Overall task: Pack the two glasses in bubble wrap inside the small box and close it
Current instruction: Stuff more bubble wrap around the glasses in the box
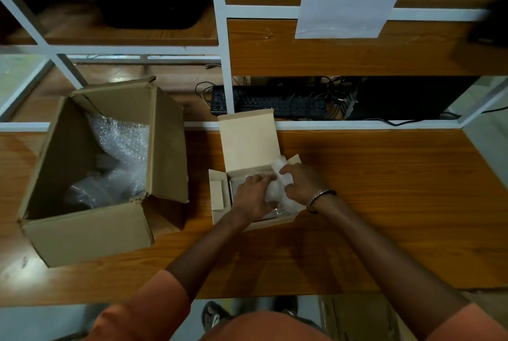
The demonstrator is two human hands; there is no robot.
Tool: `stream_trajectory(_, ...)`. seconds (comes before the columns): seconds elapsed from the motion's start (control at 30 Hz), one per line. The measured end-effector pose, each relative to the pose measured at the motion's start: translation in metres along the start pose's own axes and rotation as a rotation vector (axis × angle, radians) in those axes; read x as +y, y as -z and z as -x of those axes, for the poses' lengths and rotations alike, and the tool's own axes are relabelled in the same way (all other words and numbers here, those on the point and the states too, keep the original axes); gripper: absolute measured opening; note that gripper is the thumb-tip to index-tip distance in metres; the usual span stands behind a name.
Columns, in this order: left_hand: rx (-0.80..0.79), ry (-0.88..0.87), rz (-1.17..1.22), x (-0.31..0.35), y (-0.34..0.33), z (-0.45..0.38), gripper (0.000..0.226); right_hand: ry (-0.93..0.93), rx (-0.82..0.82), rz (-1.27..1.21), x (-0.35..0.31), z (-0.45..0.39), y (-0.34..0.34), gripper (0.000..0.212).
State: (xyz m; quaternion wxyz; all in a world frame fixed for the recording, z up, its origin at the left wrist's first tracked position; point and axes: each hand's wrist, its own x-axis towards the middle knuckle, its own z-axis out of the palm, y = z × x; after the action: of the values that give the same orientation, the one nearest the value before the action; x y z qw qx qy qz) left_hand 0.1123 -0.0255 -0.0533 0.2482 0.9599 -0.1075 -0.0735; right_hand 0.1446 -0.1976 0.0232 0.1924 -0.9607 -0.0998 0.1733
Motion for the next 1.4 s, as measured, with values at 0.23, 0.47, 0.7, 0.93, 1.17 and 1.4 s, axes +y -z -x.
stream_trajectory(0.23,0.063,-0.066,0.233,-0.018,0.006,0.008,0.046,0.073,-0.143,0.365,-0.010,0.005,-0.014,0.053)
stream_trajectory(0.47,0.098,-0.021,0.251,-0.025,0.007,0.003,0.027,0.054,-0.024,0.454,-0.034,0.004,-0.035,0.039)
stream_trajectory(0.7,0.102,-0.005,0.267,-0.025,0.005,0.003,0.027,-0.149,-0.081,0.091,-0.031,0.000,-0.033,0.091)
stream_trajectory(0.93,0.013,0.047,0.276,-0.029,0.013,-0.003,0.031,-0.172,0.012,-0.032,-0.025,-0.002,-0.035,0.048)
stream_trajectory(1.17,-0.020,-0.006,0.242,-0.022,0.019,0.003,0.064,-0.237,-0.094,0.250,-0.046,-0.024,-0.035,0.057)
stream_trajectory(1.4,-0.122,-0.007,0.079,-0.013,0.022,-0.001,0.063,-0.232,-0.100,0.221,-0.048,-0.036,-0.044,0.042)
